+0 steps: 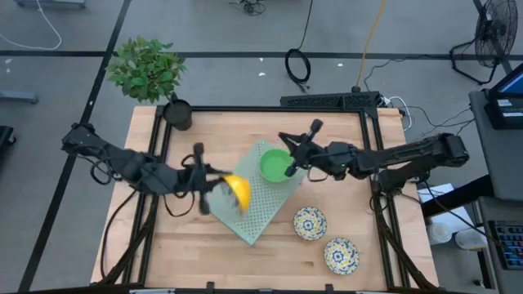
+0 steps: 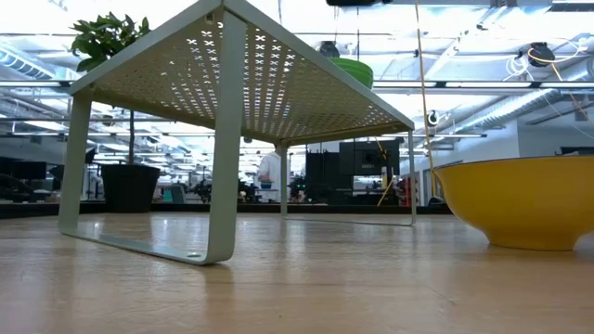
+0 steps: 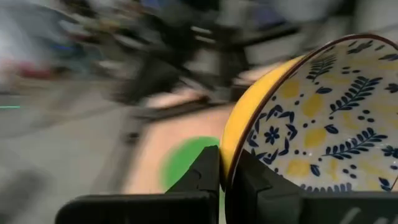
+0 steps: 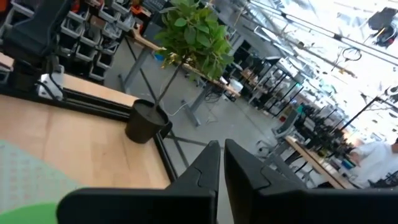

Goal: Pick & Place Mini bowls
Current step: Put the top patterned bowl on the left of the shelf

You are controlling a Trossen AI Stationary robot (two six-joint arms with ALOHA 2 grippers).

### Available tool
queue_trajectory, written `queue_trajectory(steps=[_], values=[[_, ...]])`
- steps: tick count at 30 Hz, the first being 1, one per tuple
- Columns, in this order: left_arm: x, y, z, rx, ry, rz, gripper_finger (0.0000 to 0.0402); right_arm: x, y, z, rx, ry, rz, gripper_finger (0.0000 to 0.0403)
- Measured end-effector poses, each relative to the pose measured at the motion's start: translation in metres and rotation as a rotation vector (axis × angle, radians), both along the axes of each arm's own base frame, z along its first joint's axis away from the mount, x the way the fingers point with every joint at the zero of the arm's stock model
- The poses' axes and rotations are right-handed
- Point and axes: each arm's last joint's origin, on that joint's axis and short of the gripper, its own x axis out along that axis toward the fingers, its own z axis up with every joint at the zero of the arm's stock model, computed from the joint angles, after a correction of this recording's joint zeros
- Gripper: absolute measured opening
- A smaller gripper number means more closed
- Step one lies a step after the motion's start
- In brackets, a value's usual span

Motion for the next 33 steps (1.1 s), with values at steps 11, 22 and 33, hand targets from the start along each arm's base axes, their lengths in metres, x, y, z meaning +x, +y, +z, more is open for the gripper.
queue_trajectory(steps=[11, 22, 33], values=[[-0.011, 0.052, 0.094, -0.375, 0.184, 0.091, 0.0012, -0.047, -0.006, 0.027, 0.056, -0.004, -0.008, 0.0007], [0.054, 0.076, 0.042, -0.617, 0.795, -0.012, 0.0012, -0.074, -0.009, 0.035, 0.099, 0.009, -0.01, 0.0006], [0.124, 0.06, -0.03, -0.507, 1.071, -0.191, 0.0012, -0.077, -0.01, 0.028, 0.14, 0.059, -0.018, 0.0006]])
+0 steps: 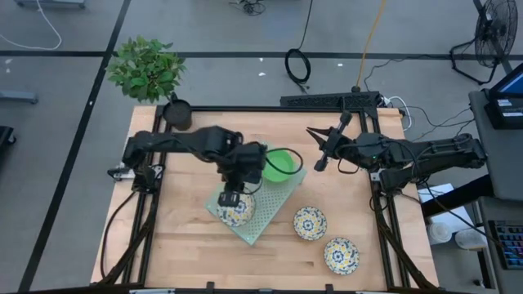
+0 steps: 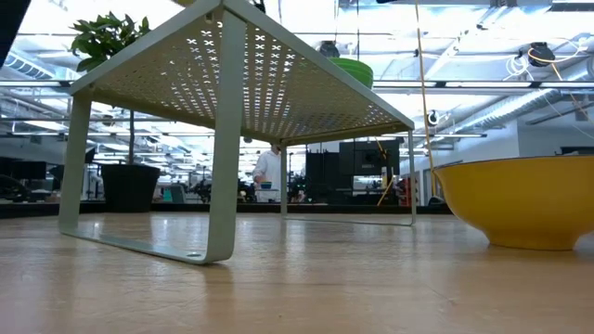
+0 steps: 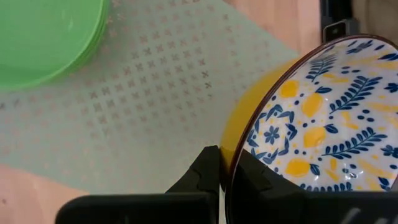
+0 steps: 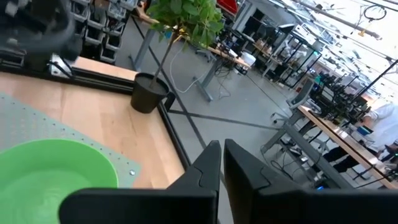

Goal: Pick & Place Mini bowls
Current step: Put the top patterned bowl on the left of the shelf, then stack the bottom patterned bowl on the patterned bowl on the shelf

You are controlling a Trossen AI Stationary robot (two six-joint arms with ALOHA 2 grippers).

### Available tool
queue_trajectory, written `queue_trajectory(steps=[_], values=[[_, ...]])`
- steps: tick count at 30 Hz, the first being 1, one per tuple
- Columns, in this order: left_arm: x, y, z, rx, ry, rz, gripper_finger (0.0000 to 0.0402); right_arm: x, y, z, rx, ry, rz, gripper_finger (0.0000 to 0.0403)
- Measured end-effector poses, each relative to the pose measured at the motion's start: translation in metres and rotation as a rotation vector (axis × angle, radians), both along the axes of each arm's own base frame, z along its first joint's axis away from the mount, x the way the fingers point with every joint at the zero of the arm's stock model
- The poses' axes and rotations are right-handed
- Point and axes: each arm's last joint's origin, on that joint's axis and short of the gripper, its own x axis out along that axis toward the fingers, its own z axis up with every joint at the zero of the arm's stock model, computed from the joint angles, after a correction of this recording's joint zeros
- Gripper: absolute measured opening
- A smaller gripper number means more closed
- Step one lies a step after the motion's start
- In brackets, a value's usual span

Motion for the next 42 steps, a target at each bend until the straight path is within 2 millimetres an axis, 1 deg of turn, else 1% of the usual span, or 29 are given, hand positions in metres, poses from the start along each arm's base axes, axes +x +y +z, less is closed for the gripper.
queue_trajectory(steps=[4, 9, 14, 18, 22, 25, 27, 30, 35, 39, 42], values=[[0.008, -0.001, -0.012, -0.004, 0.04, -0.03, 0.0012, 0.0, 0.0, 0.0, 0.014, -0.006, -0.002, 0.0008], [0.01, 0.0, -0.021, 0.019, 0.059, -0.016, 0.0012, 0.0, 0.0, -0.001, 0.014, 0.005, -0.002, 0.0008], [0.01, 0.001, -0.039, 0.025, 0.128, 0.006, 0.0012, 0.0, 0.0, -0.002, 0.013, 0.008, -0.002, 0.0007], [0.012, 0.005, -0.056, 0.025, 0.153, 0.02, 0.0012, 0.0, 0.0, -0.002, 0.013, 0.008, -0.002, 0.0007], [0.01, 0.013, -0.063, 0.013, 0.186, 0.065, 0.0012, 0.0, 0.0, -0.002, 0.013, 0.008, -0.002, 0.0006], [0.01, 0.018, -0.063, 0.008, 0.192, 0.09, 0.0014, 0.0, 0.0, -0.002, 0.013, 0.008, -0.002, 0.0007], [0.01, 0.022, -0.064, 0.018, 0.196, 0.099, 0.0032, 0.0, 0.0, -0.002, 0.013, 0.008, -0.002, 0.0008], [0.01, 0.025, -0.065, 0.042, 0.194, 0.11, 0.0078, 0.0, 0.0, -0.002, 0.013, 0.008, -0.002, 0.0008], [0.007, 0.025, -0.059, 0.061, 0.169, 0.117, 0.015, 0.0, 0.0, -0.002, 0.013, 0.008, -0.002, 0.0009], [0.002, 0.025, -0.048, 0.041, 0.134, 0.145, 0.0195, 0.0, 0.0, -0.002, 0.013, 0.008, -0.002, 0.0009], [-0.006, 0.024, -0.035, 0.006, 0.096, 0.159, 0.0219, 0.0, 0.0, -0.002, 0.013, 0.008, -0.002, 0.0009]])
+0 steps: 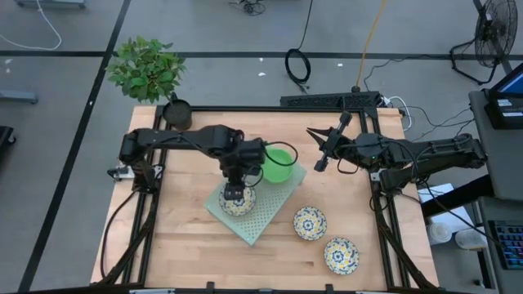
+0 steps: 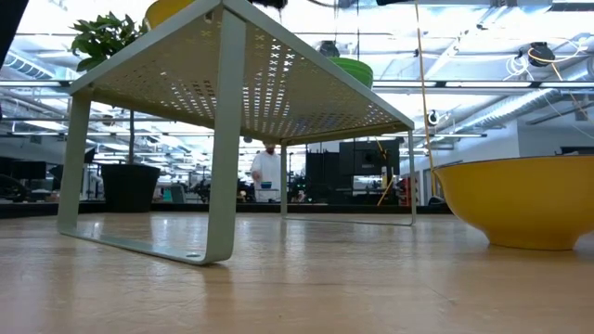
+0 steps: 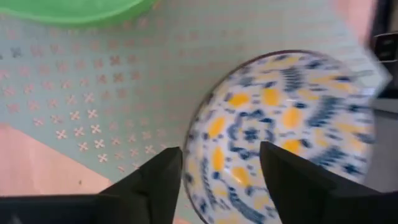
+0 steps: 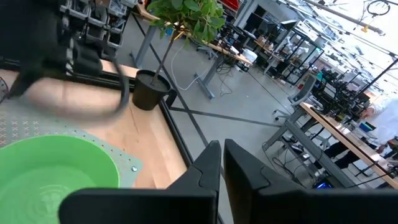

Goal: Pick & Place Mini bowls
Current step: Stack the bottom patterned bowl on the patterned bowl on the shelf

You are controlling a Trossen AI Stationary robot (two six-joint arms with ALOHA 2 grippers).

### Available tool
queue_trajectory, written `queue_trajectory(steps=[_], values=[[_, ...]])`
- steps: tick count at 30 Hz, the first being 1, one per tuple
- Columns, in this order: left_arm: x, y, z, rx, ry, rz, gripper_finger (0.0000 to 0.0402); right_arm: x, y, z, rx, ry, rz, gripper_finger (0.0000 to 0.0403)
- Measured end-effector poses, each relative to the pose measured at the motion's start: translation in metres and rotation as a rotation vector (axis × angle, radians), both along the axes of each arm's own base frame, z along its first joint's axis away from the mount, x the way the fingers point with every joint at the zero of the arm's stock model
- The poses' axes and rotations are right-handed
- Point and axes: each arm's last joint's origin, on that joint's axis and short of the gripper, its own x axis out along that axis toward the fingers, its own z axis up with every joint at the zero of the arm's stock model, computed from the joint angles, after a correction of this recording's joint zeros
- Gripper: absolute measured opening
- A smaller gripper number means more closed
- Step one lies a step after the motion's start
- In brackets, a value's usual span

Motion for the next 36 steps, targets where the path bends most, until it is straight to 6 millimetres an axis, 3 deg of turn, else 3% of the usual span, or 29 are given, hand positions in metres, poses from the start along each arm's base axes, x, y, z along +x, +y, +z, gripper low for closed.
queue_trajectory(steps=[5, 9, 13, 16, 19, 24, 28, 32, 36], values=[[-0.025, -0.004, 0.038, 0.002, -0.165, -0.042, 0.024, 0.0, 0.006, 0.0, 0.016, -0.01, 0.026, 0.0015], [-0.051, -0.009, 0.079, 0.092, -0.426, -0.103, 0.0243, -0.002, 0.023, -0.003, 0.012, 0.025, 0.107, 0.0038], [-0.076, -0.019, 0.119, 0.219, -0.752, -0.177, 0.0243, -0.008, 0.043, -0.011, 0.039, 0.082, 0.196, 0.0086], [-0.087, -0.026, 0.127, 0.279, -0.943, -0.24, 0.0244, -0.015, 0.059, -0.019, 0.107, 0.131, 0.256, 0.0133], [-0.091, -0.03, 0.112, 0.325, -1.043, -0.294, 0.0244, -0.025, 0.071, -0.025, 0.274, 0.203, 0.33, 0.0174], [-0.09, -0.029, 0.061, 0.347, -1.141, -0.281, 0.0244, -0.043, 0.083, -0.037, 0.789, 0.429, 0.326, 0.0203], [-0.088, -0.026, 0.024, 0.424, -1.206, -0.205, 0.0244, -0.053, 0.089, -0.063, 1.04, 0.651, 0.108, 0.0199], [-0.087, -0.022, 0.003, 0.525, -1.281, -0.072, 0.0244, -0.061, 0.095, -0.092, 1.206, 0.849, -0.121, 0.019], [-0.085, -0.019, -0.01, 0.572, -1.309, -0.004, 0.0244, -0.06, 0.105, -0.114, 1.348, 0.898, -0.161, 0.0186]])
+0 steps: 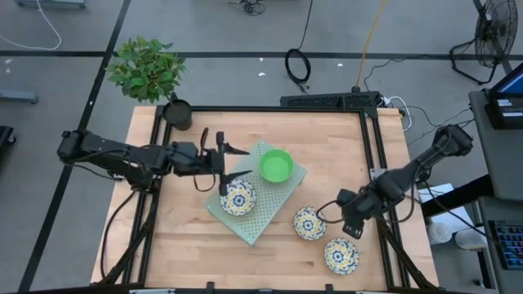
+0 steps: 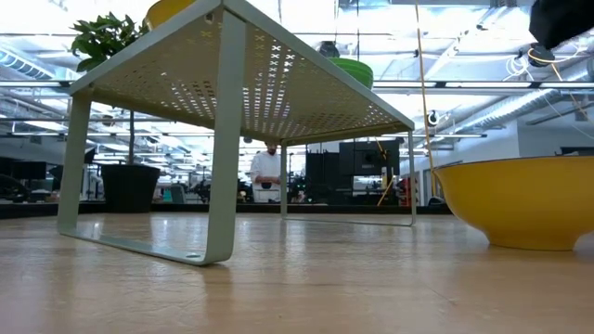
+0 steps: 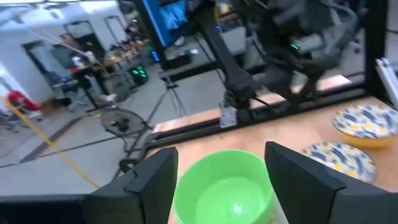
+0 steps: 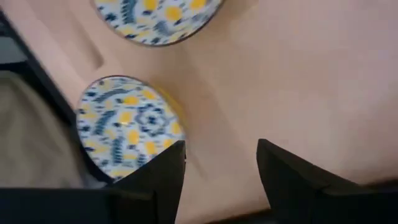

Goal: Pick & Place Mini bowls
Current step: Stack the bottom patterned bowl on the patterned bowl on the shelf

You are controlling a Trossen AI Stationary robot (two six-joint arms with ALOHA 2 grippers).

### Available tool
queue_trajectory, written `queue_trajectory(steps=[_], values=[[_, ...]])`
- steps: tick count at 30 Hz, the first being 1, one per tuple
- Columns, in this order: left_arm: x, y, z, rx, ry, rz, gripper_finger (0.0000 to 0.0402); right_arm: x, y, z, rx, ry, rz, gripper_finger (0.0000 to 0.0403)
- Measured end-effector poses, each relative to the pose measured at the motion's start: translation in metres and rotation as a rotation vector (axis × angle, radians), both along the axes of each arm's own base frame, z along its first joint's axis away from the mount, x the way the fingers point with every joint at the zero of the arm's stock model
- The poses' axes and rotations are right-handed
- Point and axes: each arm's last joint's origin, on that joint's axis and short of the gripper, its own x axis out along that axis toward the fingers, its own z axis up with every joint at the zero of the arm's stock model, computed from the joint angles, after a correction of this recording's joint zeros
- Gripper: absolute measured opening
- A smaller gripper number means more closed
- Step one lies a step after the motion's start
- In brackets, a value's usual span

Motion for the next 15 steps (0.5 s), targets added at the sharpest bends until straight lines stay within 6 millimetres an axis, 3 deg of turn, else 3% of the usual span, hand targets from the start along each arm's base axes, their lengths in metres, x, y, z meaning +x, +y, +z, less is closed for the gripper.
queue_trajectory(steps=[8, 15], values=[[0.0, 0.011, 0.001, 0.009, -0.013, 0.08, 0.0244, 0.005, 0.018, -0.035, 0.158, -0.141, -0.018, 0.0185], [0.001, 0.022, 0.0, -0.006, -0.012, 0.121, 0.0244, -0.006, 0.021, -0.052, 0.147, -0.097, -0.012, 0.0181]])
